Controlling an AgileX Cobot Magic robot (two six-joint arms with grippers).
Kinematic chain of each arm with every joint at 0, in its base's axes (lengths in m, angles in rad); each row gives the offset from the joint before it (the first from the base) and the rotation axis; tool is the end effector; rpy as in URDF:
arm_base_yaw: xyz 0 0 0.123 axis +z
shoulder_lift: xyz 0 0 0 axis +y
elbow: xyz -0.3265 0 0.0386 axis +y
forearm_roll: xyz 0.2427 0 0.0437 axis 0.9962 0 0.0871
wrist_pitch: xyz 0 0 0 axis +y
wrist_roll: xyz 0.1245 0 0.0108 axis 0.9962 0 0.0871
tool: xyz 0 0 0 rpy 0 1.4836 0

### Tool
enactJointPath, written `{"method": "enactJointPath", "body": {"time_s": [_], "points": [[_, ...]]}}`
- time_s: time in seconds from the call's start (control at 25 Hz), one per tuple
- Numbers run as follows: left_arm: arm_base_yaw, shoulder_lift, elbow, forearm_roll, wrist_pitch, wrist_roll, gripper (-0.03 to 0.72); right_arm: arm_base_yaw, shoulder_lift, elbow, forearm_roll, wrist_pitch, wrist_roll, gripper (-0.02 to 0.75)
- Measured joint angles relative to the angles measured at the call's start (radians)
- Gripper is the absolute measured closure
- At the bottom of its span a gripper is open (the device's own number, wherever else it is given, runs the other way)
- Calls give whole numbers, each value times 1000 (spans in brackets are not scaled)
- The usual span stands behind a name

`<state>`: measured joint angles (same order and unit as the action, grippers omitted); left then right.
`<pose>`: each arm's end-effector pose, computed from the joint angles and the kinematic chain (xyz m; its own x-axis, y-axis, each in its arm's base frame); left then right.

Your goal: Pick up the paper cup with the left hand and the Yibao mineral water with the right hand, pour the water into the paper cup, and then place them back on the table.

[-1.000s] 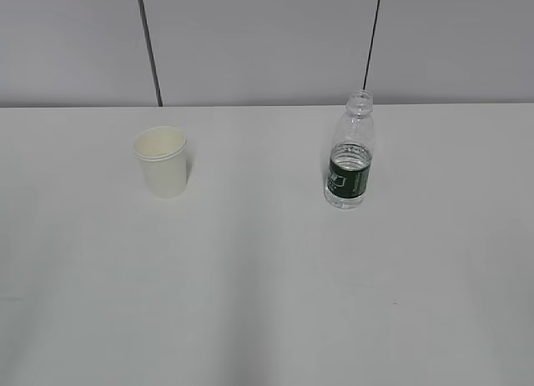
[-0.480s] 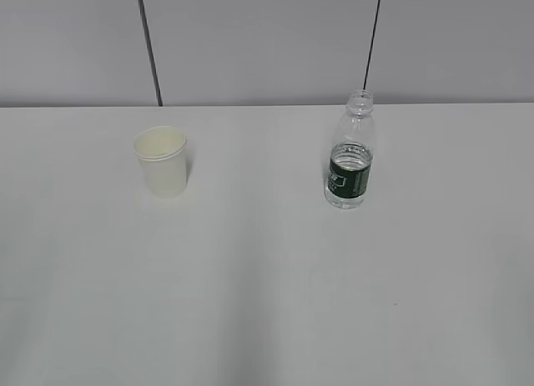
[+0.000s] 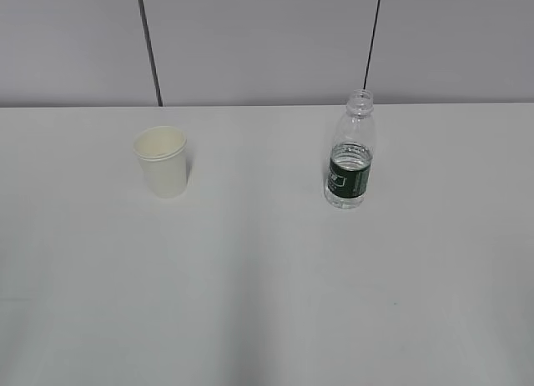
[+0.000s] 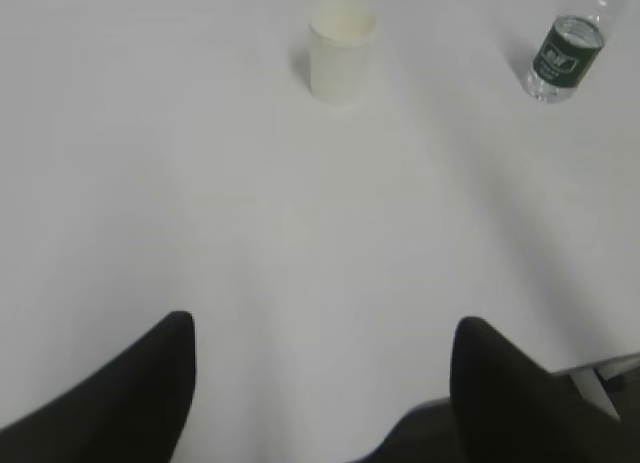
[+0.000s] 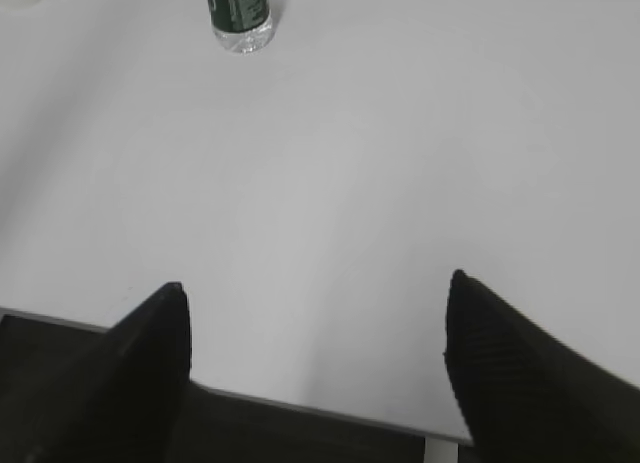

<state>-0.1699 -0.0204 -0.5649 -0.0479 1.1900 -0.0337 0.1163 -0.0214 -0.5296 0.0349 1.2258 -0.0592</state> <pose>-0.0409 0.0014 0.2636 -0.4973 0.0331 -0.8670 0.1816 0.9811 -0.0667 -0.0396 -0.0005 0.2496 -0.5431 -0.1111 -0.8323 -0.1690 0.9854 -0.0213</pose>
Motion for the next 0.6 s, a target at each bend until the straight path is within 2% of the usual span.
{"method": "enactJointPath", "body": {"time_s": [0.16, 0.6], "points": [[0, 0, 32, 7, -64, 19, 202, 0, 0, 32, -10, -62, -5, 153], [0, 0, 42, 9, -79, 21, 202, 0, 0, 32, -17, -74, -5, 153]]}}
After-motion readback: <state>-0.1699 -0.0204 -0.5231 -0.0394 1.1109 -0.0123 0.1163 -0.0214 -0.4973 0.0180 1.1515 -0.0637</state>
